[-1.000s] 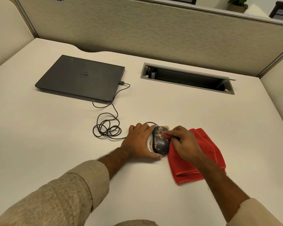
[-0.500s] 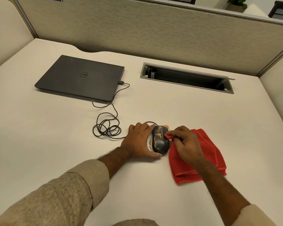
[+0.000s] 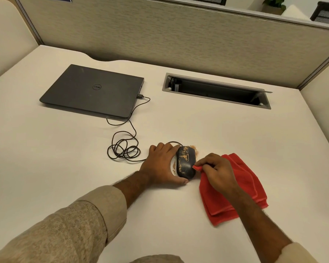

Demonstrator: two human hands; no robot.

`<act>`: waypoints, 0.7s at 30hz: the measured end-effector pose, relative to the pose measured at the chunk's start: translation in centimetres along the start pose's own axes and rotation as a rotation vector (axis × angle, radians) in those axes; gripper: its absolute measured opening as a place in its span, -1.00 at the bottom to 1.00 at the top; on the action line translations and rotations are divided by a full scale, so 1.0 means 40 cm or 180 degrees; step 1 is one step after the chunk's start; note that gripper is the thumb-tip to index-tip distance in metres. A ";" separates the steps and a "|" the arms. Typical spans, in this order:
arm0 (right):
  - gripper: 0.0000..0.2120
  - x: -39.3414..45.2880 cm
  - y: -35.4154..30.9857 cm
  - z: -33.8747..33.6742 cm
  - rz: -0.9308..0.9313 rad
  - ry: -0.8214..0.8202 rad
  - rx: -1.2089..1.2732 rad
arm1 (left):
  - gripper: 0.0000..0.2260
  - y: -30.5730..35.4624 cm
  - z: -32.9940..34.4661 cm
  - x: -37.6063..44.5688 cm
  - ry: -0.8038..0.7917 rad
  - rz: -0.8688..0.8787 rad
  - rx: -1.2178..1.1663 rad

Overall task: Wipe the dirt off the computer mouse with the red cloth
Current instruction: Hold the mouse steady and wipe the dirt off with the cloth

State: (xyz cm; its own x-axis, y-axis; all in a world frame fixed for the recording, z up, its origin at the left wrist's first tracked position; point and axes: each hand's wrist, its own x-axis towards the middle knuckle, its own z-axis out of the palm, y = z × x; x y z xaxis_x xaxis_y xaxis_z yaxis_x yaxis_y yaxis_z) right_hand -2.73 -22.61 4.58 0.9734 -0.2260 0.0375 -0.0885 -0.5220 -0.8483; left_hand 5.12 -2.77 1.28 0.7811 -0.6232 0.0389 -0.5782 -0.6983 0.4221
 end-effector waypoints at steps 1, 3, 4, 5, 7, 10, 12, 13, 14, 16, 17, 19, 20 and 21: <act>-0.68 0.000 0.000 -0.001 0.0024 0.0061 0.0041 | 0.01 0.000 0.000 0.000 0.0006 0.0002 0.0004; -0.67 -0.002 -0.002 -0.001 -0.0013 0.0144 0.0017 | 0.01 -0.002 0.001 0.000 -0.0004 0.0012 0.0017; -0.66 -0.005 -0.002 0.001 -0.0034 0.0137 -0.0011 | 0.02 -0.003 0.002 0.000 -0.0007 0.0017 0.0024; -0.66 -0.009 -0.002 0.004 -0.0040 0.0100 -0.0019 | 0.02 -0.003 0.003 0.000 -0.0004 0.0020 0.0032; -0.68 -0.017 -0.001 0.008 -0.0007 0.0029 0.0021 | 0.02 -0.002 0.003 0.000 0.0007 0.0014 0.0032; -0.70 -0.023 0.004 0.003 -0.0061 0.0066 -0.0004 | 0.02 -0.002 0.003 0.001 0.0013 0.0004 0.0029; -0.66 -0.030 0.001 0.002 -0.0160 0.0085 0.0022 | 0.01 -0.003 0.003 0.001 0.0004 0.0009 0.0024; -0.64 -0.034 0.000 0.002 -0.0204 0.0047 0.0024 | 0.01 -0.004 0.003 0.001 -0.0001 0.0012 0.0020; -0.63 -0.039 -0.001 0.002 -0.0220 -0.0014 0.0010 | 0.02 -0.003 0.003 0.001 -0.0010 0.0014 0.0018; -0.64 -0.045 0.003 -0.002 -0.0166 -0.0105 -0.0039 | 0.02 -0.002 0.002 0.000 -0.0014 0.0008 0.0018; -0.65 -0.045 0.006 -0.006 -0.0142 -0.0109 -0.0073 | 0.02 -0.002 0.002 0.000 -0.0003 0.0003 0.0021; -0.66 -0.048 0.006 -0.012 -0.0175 -0.0068 -0.0114 | 0.02 -0.001 0.002 0.000 0.0002 -0.0003 0.0028; -0.65 -0.050 0.004 -0.011 -0.0211 -0.0047 -0.0115 | 0.01 -0.001 0.002 0.000 -0.0005 -0.0004 0.0032; -0.64 -0.053 0.001 -0.009 -0.0239 -0.0043 -0.0116 | 0.01 -0.001 0.002 0.001 -0.0008 -0.0003 0.0035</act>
State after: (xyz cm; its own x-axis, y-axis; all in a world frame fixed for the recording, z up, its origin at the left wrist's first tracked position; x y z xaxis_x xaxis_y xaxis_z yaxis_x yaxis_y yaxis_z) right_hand -4.87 -22.47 4.66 0.9803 -0.1740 0.0930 -0.0224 -0.5667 -0.8236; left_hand 5.14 -2.80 1.18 0.7810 -0.6235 0.0364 -0.5801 -0.7026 0.4122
